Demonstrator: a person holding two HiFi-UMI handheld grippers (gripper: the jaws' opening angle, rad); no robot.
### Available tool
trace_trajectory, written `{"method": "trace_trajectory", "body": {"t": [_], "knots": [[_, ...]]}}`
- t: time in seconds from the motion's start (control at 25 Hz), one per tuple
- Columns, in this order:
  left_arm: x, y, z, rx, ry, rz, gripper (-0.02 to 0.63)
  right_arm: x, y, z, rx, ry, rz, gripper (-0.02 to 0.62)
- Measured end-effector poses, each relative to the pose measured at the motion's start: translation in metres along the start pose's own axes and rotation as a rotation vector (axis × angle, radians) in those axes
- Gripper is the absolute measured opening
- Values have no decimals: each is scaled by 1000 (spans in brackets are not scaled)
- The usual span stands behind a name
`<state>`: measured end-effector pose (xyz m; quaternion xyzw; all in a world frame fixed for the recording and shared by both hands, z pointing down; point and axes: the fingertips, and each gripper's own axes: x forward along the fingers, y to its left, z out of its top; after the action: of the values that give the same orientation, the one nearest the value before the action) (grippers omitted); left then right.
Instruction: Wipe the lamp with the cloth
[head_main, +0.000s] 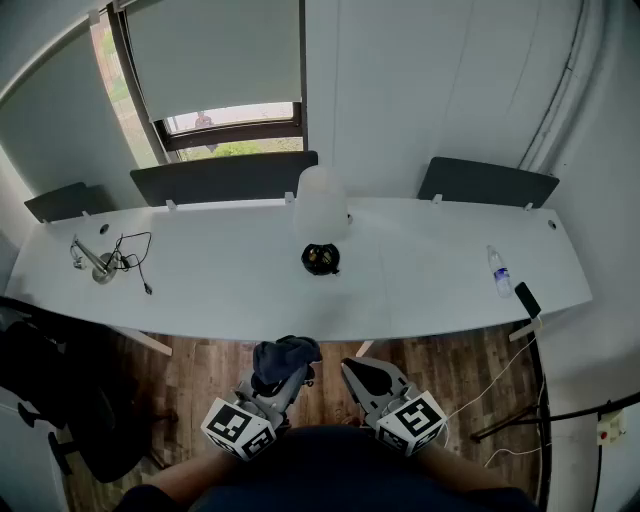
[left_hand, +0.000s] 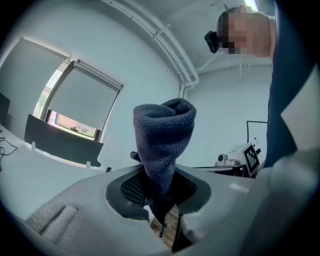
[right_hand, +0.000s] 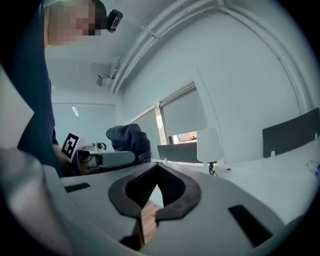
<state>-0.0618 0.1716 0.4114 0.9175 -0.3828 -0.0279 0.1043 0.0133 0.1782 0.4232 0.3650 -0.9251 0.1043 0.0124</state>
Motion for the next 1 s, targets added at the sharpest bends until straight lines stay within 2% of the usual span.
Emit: {"method": "trace_trajectory", "body": {"t": [0.64,1.0], "knots": [[21,-5,0,-1,-2,16,97,-3,-19,1,8,20,25,9],[45,-11,-10,-21,18,75,97,-11,-45,1,-1,20,77,11]]}}
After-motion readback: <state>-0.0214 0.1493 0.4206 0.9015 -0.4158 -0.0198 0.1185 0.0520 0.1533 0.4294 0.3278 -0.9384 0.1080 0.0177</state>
